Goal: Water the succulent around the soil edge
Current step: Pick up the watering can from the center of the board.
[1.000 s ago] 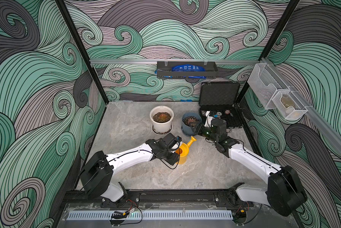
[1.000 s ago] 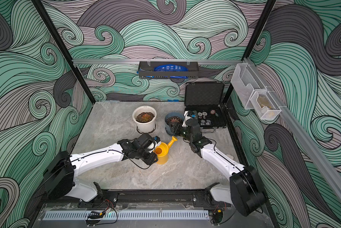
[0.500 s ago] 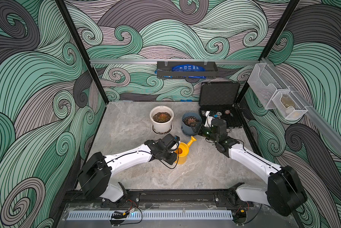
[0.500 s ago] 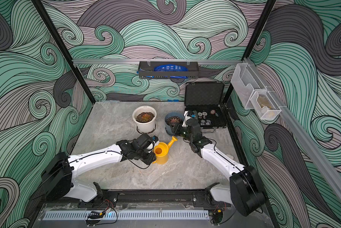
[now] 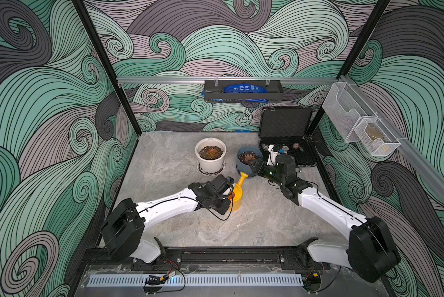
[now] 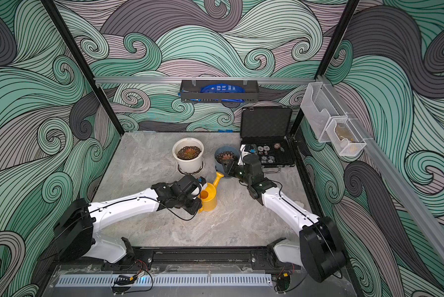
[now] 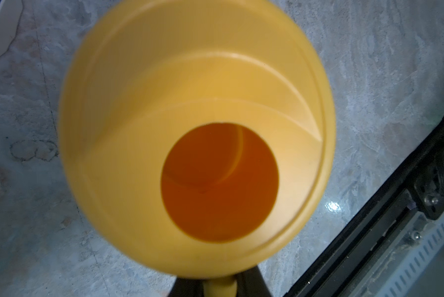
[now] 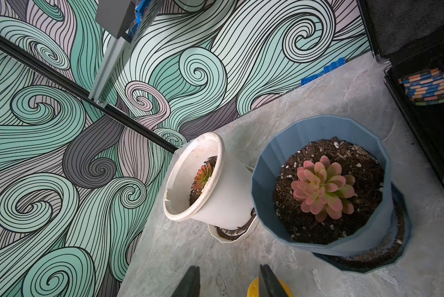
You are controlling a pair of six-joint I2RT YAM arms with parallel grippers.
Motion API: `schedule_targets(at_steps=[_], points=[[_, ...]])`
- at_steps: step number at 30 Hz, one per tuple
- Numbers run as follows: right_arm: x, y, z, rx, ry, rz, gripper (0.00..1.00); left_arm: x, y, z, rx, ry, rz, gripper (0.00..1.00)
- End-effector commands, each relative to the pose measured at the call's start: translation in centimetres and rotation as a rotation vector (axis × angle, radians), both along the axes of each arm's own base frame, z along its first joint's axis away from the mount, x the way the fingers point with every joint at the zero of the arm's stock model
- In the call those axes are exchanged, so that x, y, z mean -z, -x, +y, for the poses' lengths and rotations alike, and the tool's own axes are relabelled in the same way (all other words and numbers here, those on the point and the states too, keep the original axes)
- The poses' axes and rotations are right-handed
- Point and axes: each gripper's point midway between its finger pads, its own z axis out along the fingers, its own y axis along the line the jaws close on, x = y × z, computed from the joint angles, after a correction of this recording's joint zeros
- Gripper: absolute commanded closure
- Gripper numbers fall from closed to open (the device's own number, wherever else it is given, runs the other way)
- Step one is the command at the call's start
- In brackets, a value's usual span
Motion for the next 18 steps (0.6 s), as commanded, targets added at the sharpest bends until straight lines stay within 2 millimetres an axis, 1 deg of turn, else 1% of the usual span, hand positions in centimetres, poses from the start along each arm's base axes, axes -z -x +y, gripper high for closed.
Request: schedule_targets(at_steps=[1,4,6,7,10,12,15,18], points=[[-1.1,0.2,-0.6,0.016,0.002,-0.036,0.59,-3.8,0.1,0.0,-0.010,0.062,-0.048,1.00],[-1.9,0.4,-1.1,0.030,-0.004,-0.062,0.59,-6.0,0.5,0.7,-0.020,0.070,-0.053,1.00],[-2.8,0.7,-1.4,0.036,-0.010,-0.099,0.59,-7.1,0.9,1.5,-0.037,0.068,-0.049,1.00],[-3.6,1.0,-1.7,0.042,-0.017,-0.130,0.59,-7.7,1.2,1.8,-0.049,0.072,-0.044,1.00],[-5.0,1.9,-2.8,0.078,-0.041,-0.214,0.58,-9.5,2.1,3.2,-0.086,0.085,-0.034,1.00],[-5.9,2.4,-3.5,0.106,-0.057,-0.262,0.57,-10.5,2.9,4.5,-0.117,0.084,-0.022,1.00],[-6.2,2.6,-3.8,0.122,-0.059,-0.279,0.57,-12.2,4.0,6.2,-0.160,0.105,-0.020,1.00],[-6.1,2.5,-3.5,0.107,-0.063,-0.269,0.57,-13.9,4.9,8.2,-0.218,0.131,-0.038,1.00]])
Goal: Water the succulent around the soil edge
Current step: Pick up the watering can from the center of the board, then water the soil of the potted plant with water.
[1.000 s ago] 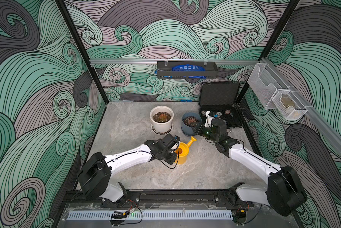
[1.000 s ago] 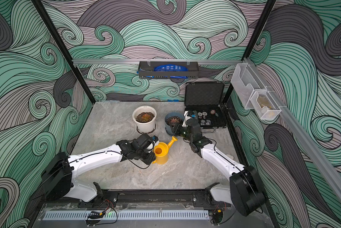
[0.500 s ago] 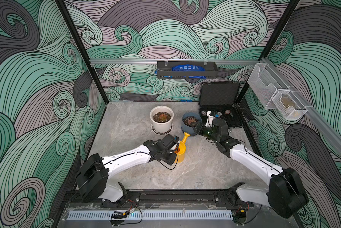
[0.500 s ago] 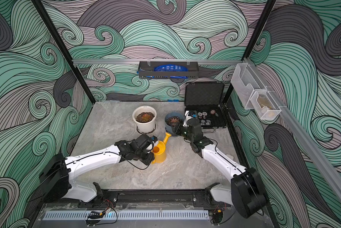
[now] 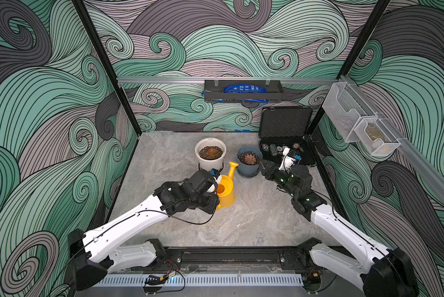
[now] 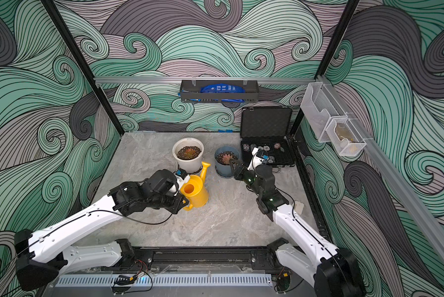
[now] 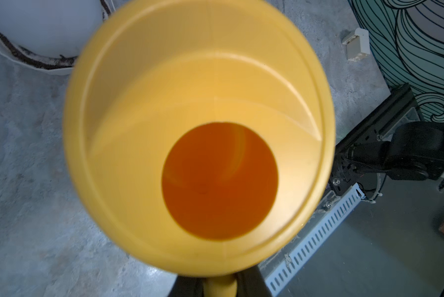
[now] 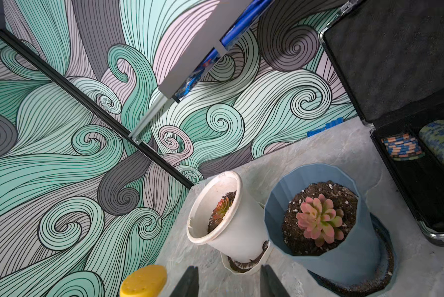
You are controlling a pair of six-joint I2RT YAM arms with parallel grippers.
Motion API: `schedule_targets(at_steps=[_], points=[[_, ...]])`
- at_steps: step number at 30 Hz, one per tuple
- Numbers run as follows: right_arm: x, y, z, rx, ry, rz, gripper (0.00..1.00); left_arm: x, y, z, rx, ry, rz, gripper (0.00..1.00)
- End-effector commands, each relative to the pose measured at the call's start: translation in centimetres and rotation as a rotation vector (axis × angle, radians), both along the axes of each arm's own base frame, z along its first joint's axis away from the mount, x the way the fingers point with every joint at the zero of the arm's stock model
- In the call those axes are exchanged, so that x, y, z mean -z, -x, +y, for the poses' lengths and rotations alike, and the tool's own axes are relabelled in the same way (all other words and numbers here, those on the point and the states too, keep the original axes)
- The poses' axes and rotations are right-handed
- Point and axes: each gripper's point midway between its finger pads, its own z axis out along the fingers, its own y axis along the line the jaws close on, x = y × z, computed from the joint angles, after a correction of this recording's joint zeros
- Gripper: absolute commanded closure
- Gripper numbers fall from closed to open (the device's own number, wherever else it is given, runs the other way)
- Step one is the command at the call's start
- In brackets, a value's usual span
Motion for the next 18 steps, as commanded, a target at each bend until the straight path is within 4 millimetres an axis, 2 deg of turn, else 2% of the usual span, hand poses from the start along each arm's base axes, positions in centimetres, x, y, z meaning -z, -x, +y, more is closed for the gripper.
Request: schedule_targets(at_steps=[1,5,9,12,14,18], points=[[-0.9,-0.5,-0.1,0.011,0.003,-0.042,0.57,-2.3,1.3,3.3,-0.101,-0.007,0.001,1.00],[-1.2,-0.4,1.3,-0.021,0.021,-0.046,0.57,-3.8,2.1,6.2,-0.177,-0.047,-0.002,1.00],[-1.9,-0.3,3.7,-0.057,0.058,-0.067,0.56,-5.5,2.5,7.2,-0.219,-0.035,0.002,1.00],[-2.0,-0.3,5.7,-0.097,0.104,-0.064,0.56,-7.2,2.0,7.9,-0.253,-0.065,-0.010,1.00],[-1.4,-0.6,6.3,-0.106,0.123,-0.045,0.55,-8.3,1.7,7.7,-0.251,-0.070,-0.013,1.00],[-0.5,-0.9,6.4,-0.097,0.142,-0.041,0.55,-10.2,0.5,6.4,-0.259,-0.055,0.000,1.00]])
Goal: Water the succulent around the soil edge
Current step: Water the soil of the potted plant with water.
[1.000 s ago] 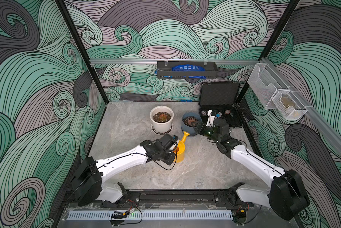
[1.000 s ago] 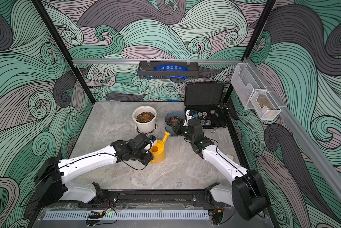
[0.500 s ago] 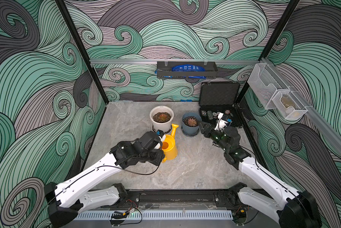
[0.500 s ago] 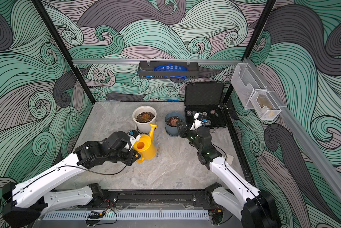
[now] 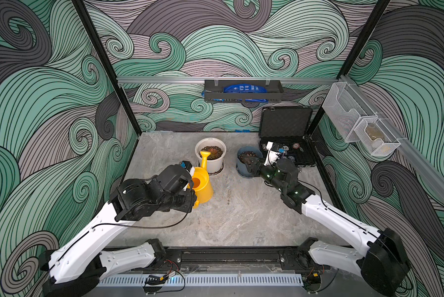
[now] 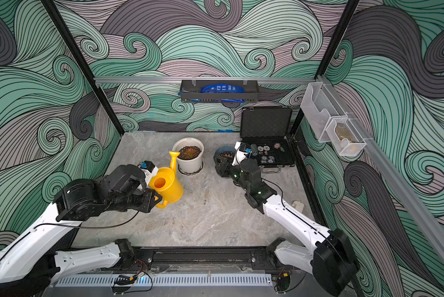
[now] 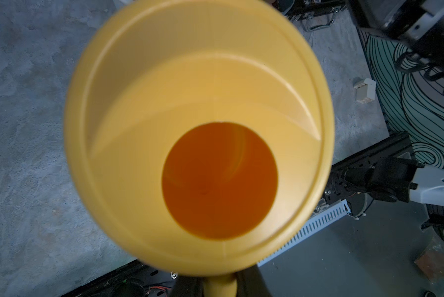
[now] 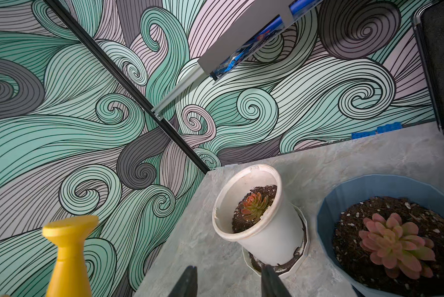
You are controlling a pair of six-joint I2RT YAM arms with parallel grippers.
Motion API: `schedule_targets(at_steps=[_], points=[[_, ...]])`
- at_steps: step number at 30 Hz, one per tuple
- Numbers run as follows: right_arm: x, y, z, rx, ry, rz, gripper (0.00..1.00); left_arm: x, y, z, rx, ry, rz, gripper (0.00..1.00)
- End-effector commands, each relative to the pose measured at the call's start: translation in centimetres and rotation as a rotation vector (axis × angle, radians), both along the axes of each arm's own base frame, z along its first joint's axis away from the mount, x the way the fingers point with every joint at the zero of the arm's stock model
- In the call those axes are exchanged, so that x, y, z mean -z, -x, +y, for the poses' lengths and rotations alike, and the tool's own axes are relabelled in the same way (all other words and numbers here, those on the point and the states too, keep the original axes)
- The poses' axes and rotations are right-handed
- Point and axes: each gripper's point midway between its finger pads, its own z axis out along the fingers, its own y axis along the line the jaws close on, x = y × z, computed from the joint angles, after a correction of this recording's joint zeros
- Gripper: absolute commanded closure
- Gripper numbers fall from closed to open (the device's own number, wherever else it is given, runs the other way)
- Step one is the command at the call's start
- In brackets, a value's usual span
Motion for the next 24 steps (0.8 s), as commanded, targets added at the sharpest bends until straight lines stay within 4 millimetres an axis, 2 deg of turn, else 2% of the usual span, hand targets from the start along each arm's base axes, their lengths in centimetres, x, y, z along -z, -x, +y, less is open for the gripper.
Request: schedule_targets(at_steps=[1,6,10,13,20,24], points=[[0.7,-0.5,-0.2,0.023,0.043,-0.013,0.55,-1.4,-0.9,0.1,-0.043,-0.015,0.017,1.00],[1.4,-0.4,0.4,-0.011,0.053,0.001,0.55,-2.6,-3.3,-2.5,-0.063,0.073,0.092,1.00],[1.8,-0.4,0.5,-0.019,0.061,0.013,0.55,-1.8,-5.7,-4.3,-0.101,0.174,0.266,1.00],[2.1,-0.4,0.5,-0.018,0.065,0.015,0.55,-1.5,-8.5,-4.9,-0.149,0.191,0.303,1.00],[2.5,-0.4,0.8,-0.029,0.069,0.020,0.55,-0.6,-14.4,-4.6,-0.286,0.235,0.358,1.00],[2.6,-0.5,0.9,-0.036,0.071,0.023,0.55,0.4,-16.8,-3.9,-0.340,0.245,0.394,1.00]])
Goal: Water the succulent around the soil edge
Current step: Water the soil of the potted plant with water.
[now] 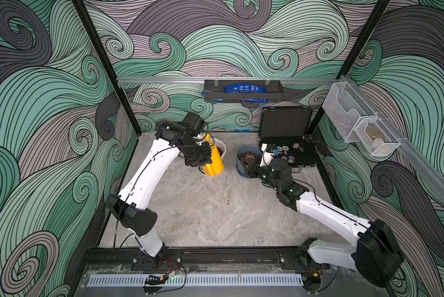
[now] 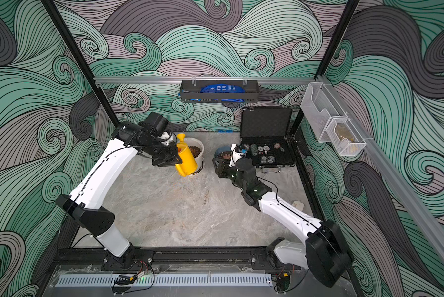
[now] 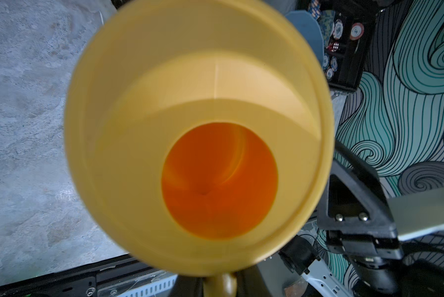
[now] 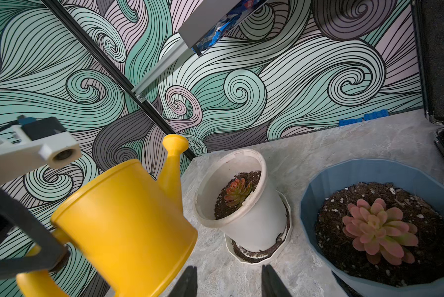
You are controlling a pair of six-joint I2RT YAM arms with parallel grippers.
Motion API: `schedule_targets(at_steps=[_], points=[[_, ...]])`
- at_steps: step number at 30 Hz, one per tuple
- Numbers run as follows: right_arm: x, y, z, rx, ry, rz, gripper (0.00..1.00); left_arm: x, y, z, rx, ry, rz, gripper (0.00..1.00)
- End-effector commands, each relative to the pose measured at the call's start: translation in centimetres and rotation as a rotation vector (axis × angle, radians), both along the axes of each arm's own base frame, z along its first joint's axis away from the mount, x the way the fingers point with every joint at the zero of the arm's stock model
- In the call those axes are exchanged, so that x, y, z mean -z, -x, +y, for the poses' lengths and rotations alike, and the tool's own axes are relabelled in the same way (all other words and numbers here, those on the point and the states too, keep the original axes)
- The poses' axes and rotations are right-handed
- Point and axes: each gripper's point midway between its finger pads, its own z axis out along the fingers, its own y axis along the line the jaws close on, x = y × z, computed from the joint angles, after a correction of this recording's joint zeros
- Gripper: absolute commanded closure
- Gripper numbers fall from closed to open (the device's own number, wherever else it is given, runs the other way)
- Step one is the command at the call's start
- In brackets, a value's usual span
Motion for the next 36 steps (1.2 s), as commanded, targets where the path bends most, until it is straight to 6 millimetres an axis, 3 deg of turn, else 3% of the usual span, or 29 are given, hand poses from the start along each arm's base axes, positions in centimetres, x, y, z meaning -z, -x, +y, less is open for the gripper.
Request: schedule_targets(at_steps=[1,9,24,36], points=[[0.2,0.1,0.3,-0.020,0.010,-0.010,0.55,-1.1,-1.1,0.3,-0.034,0.057,0.001,1.00],[0.3,0.1,0.5,-0.029,0.013,-0.010,0.50,0.1,-2.7,-1.3,-0.034,0.142,0.069,1.00],[0.5,-0.2,0.1,-0.007,0.016,-0.003,0.48,0.2,-4.4,-3.8,-0.021,0.253,0.110,1.00],[0.6,-0.4,-0.6,0.014,0.005,0.002,0.47,0.3,-2.8,-5.1,0.035,0.310,0.157,1.00]])
